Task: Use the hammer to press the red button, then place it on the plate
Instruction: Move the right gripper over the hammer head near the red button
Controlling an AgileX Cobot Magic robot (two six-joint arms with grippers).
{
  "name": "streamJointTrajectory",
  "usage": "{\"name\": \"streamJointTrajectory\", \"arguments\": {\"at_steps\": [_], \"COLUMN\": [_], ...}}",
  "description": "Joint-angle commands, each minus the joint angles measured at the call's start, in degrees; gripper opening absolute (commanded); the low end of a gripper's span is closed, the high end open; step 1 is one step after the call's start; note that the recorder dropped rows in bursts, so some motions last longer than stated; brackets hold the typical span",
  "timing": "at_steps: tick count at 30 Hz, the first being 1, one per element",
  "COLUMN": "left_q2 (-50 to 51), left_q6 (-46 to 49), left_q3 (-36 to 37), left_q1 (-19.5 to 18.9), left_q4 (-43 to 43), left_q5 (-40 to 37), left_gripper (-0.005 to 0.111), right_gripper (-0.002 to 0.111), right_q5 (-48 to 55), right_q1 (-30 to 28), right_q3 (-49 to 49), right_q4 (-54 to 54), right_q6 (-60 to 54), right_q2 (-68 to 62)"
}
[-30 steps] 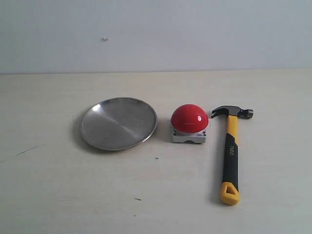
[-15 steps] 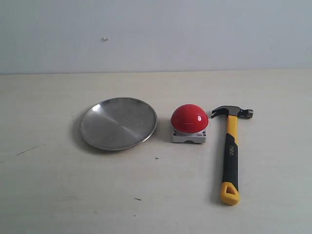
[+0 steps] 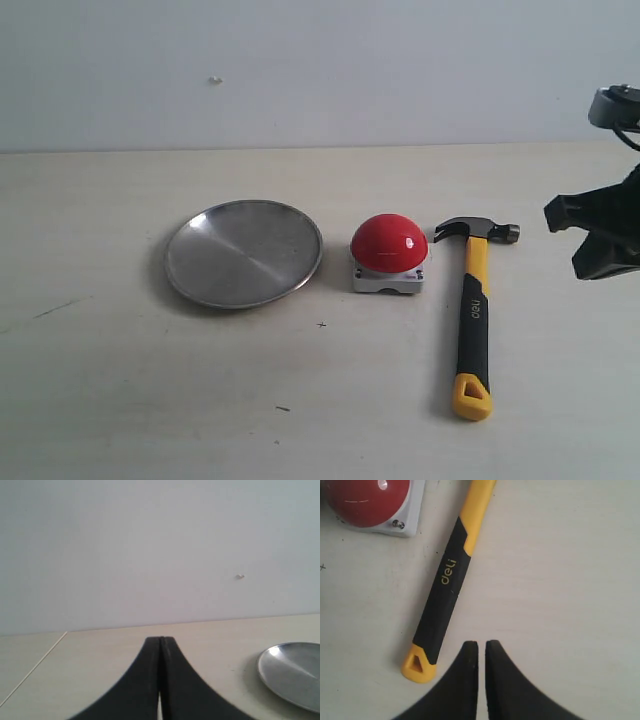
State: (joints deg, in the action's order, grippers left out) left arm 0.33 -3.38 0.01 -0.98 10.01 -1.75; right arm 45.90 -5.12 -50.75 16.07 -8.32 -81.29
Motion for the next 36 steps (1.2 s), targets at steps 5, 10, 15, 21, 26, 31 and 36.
{"name": "streamJointTrajectory", "arguments": {"at_steps": [5, 10, 15, 21, 26, 31, 36], "left_q2": [-0.33, -0.33, -0.33, -0.33, -0.33, -0.33, -0.33], "left_q6": [-0.11, -0.11, -0.11, -0.11, -0.11, -0.11, -0.11], "left_q3": [-0.01, -0.01, -0.01, -0.01, -0.01, -0.01, -0.01], "left_q1": [-0.08, -0.08, -0.08, -0.08, -0.08, -0.08, -0.08], "left_q4": [-0.36, -0.36, -0.36, -0.36, -0.36, -0.36, -0.36], "left_q5": [0.04, 0.04, 0.04, 0.04, 0.04, 0.04, 0.04], "left_gripper": [0.000, 0.000, 0.000, 0.000, 0.000, 0.000, 0.000], "right_gripper": [0.032, 0.040, 0.040, 0.040, 0.040, 0.040, 0.040], "right_q5": [1.97, 2.27, 5.40, 4.46, 0.18, -3.53, -5.93], "right_q1": [-0.26, 0.96, 5.78, 6.05, 6.05, 6.05, 6.05], "right_q3": [-7.52, -15.70, -20.48, -20.36, -20.36, -20.36, -20.36], "right_q4": [0.49, -7.36, -26.37, -23.51, -23.51, -23.51, -23.51], "right_q6": [3.34, 11.96, 22.93, 24.04, 24.04, 24.04, 24.04], "right_q2": [-10.80, -17.76, -20.44, -20.74, -20.74, -20.74, -20.74]}}
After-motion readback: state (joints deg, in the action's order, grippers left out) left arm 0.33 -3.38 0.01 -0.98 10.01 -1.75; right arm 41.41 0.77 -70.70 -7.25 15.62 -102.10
